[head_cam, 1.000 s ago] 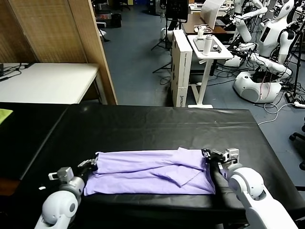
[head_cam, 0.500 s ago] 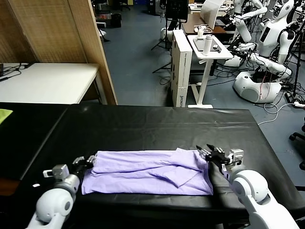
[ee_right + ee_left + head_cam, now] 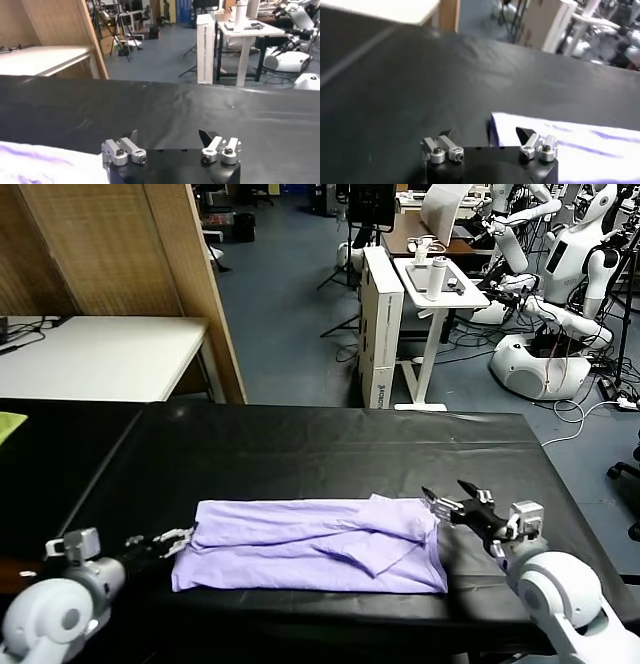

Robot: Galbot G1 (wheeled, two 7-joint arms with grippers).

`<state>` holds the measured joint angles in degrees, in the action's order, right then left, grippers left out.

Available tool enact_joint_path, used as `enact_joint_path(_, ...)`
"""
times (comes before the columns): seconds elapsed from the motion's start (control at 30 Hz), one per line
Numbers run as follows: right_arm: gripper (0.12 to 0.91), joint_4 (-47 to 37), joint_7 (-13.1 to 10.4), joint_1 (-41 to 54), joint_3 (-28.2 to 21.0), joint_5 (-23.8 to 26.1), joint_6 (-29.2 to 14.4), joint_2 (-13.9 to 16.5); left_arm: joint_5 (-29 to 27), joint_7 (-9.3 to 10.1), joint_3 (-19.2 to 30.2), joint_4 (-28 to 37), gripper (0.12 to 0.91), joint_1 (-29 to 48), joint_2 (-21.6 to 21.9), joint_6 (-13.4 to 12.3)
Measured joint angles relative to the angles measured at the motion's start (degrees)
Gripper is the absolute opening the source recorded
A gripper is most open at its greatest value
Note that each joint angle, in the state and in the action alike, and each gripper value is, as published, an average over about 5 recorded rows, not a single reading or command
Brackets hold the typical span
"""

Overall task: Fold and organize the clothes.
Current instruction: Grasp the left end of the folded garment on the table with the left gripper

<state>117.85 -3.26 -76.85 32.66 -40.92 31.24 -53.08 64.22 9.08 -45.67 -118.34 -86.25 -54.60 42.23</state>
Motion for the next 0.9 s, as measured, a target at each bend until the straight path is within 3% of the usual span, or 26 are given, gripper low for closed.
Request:
enact_joint_path(0.27, 0.907, 0.1, 0.0, -0.2, 0.2, 0.1, 0.1, 0.1, 3.5, -4.53, -1.5, 1.1, 0.907, -0.8, -0.3, 0.0)
enact_joint_path(0.6, 0.907, -0.2, 0.0, -0.7, 0.2, 0.6, 0.2, -0.1, 3.0, -6.86, -0.6, 2.7, 0.907, -1.0, -0.6, 0.0)
enact_joint_path(0.9, 0.907, -0.3, 0.0, -0.9, 0.2, 0.8, 0.2, -0.2, 1.3, -7.70, 0.4, 3.3, 0.907, -1.4, -1.6, 0.0)
